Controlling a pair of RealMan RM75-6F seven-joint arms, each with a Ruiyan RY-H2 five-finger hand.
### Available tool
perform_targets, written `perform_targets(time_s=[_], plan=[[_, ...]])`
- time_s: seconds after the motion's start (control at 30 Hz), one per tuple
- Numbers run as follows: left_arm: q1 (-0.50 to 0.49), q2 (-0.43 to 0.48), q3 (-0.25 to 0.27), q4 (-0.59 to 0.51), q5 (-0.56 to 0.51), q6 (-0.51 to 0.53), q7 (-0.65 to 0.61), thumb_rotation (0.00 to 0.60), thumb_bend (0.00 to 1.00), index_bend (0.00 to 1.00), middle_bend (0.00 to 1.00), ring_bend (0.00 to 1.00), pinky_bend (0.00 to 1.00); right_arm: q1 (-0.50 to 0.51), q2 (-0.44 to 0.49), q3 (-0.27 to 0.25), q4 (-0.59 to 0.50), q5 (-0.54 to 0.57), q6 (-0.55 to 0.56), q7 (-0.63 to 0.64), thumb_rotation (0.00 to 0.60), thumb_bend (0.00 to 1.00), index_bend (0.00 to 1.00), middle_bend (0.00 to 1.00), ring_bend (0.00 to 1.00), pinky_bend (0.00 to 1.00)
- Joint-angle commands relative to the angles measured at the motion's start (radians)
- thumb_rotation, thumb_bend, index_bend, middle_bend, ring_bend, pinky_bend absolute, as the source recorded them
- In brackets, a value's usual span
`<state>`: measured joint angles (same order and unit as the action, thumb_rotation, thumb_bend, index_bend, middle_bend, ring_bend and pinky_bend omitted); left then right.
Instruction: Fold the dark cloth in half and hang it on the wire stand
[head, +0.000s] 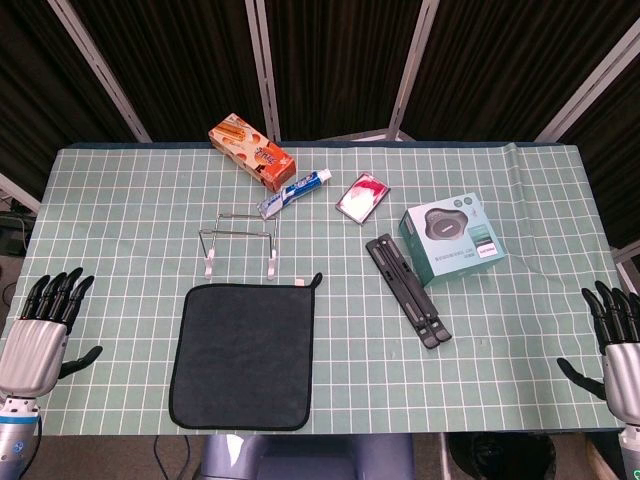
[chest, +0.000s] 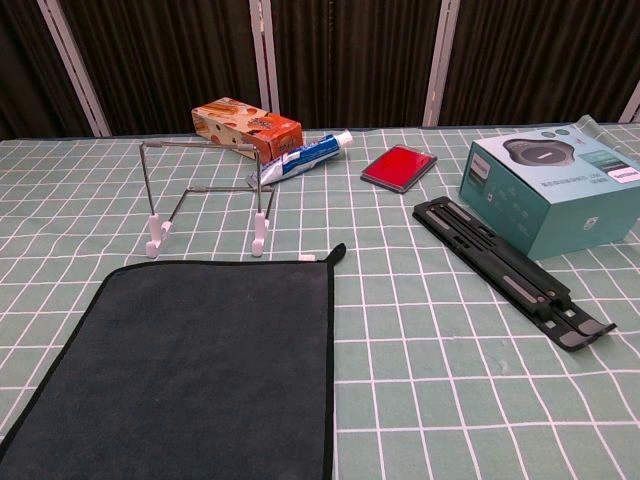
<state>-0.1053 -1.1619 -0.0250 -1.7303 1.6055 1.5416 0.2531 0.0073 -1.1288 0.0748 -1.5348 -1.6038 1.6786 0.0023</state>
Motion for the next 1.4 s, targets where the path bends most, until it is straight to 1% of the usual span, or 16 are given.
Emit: perform_targets(time_s=[0.03,0.17,0.33,0.43,0.5,0.63,0.67,0.7,0.77,0.8,0.83,0.9,1.0,1.13,1.27,1.4], plan=[[0.0,0.001,0.0,0.002,0.002,0.001,-0.002,0.6,0.0,0.0,0.0,0.0,0.0,0.0,0.004,-0.002,-0.009,0.001,-0.007,0.003,0.6,0.0,0.0,0.0,0.0,0.0],[-0.008,0.0,0.005,0.007,0.014,-0.013,-0.007,0.6,0.0,0.0,0.0,0.0,0.0,0.001,0.007,-0.002,-0.015,0.002,-0.012,0.005,0.6,0.0,0.0,0.0,0.0,0.0],[-0.064,-0.006,0.016,0.009,0.057,-0.094,-0.039,0.6,0.0,0.0,0.0,0.0,0.0,0.0,0.014,0.003,-0.029,0.012,-0.015,0.01,0.6,0.0,0.0,0.0,0.0,0.0],[-0.099,-0.018,0.017,0.01,0.079,-0.14,-0.032,0.6,0.0,0.0,0.0,0.0,0.0,0.001,0.017,0.007,-0.035,0.017,-0.016,0.012,0.6,0.0,0.0,0.0,0.0,0.0],[-0.157,-0.042,0.012,0.007,0.108,-0.217,0.004,0.6,0.0,0.0,0.0,0.0,0.0,0.003,0.02,0.013,-0.037,0.03,-0.023,0.012,0.6,0.0,0.0,0.0,0.0,0.0],[-0.27,-0.08,-0.003,-0.008,0.124,-0.38,0.058,0.6,0.0,0.0,0.0,0.0,0.0,0.006,0.022,0.025,-0.039,0.067,-0.043,0.011,0.6,0.0,0.0,0.0,0.0,0.0],[-0.311,-0.093,-0.008,-0.01,0.134,-0.437,0.066,0.6,0.03,0.0,0.0,0.0,0.0,0.007,0.022,0.029,-0.039,0.079,-0.05,0.012,0.6,0.0,0.0,0.0,0.0,0.0],[-0.353,-0.109,-0.014,-0.008,0.145,-0.489,0.068,0.6,0.07,0.0,0.0,0.0,0.0,0.009,0.022,0.033,-0.039,0.09,-0.057,0.013,0.6,0.0,0.0,0.0,0.0,0.0],[-0.425,-0.145,-0.025,0.002,0.156,-0.575,0.066,0.6,0.19,0.07,0.0,0.0,0.0,0.013,0.022,0.04,-0.035,0.111,-0.072,0.012,0.6,0.0,0.0,0.0,0.0,0.0],[-0.453,-0.161,-0.031,0.007,0.157,-0.606,0.065,0.6,0.27,0.14,0.0,0.0,0.0,0.015,0.022,0.042,-0.034,0.121,-0.08,0.013,0.6,0.0,0.0,0.0,0.0,0.0],[-0.478,-0.177,-0.038,0.013,0.158,-0.633,0.067,0.6,0.32,0.19,0.0,0.0,0.0,0.016,0.024,0.045,-0.034,0.132,-0.09,0.016,0.6,0.0,0.0,0.0,0.0,0.0],[-0.529,-0.217,-0.057,0.031,0.158,-0.679,0.08,0.6,0.37,0.23,0.0,0.0,0.0,0.019,0.029,0.048,-0.034,0.15,-0.108,0.027,0.6,0.0,0.0,0.0,0.0,0.0],[-0.59,-0.267,-0.08,0.057,0.142,-0.736,0.095,0.6,0.4,0.24,0.0,0.0,0.0,0.022,0.039,0.051,-0.035,0.174,-0.135,0.05,0.6,0.0,0.0,0.0,0.0,0.0],[-0.65,-0.312,-0.089,0.091,0.137,-0.79,0.117,0.6,0.44,0.28,0.0,0.0,0.0,0.023,0.042,0.055,-0.028,0.196,-0.152,0.058,0.6,0.0,0.0,0.0,0.0,0.0],[-0.696,-0.353,-0.074,0.149,0.153,-0.816,0.116,0.6,0.45,0.3,0.0,0.0,0.0,0.023,0.043,0.06,-0.022,0.213,-0.161,0.064,0.6,0.0,0.0,0.0,0.0,0.0],[-0.724,-0.389,-0.047,0.227,0.174,-0.804,0.077,0.6,0.46,0.31,0.0,0.0,0.0,0.022,0.048,0.061,-0.017,0.219,-0.168,0.075,0.6,0.0,0.0,0.0,0.0,0.0]])
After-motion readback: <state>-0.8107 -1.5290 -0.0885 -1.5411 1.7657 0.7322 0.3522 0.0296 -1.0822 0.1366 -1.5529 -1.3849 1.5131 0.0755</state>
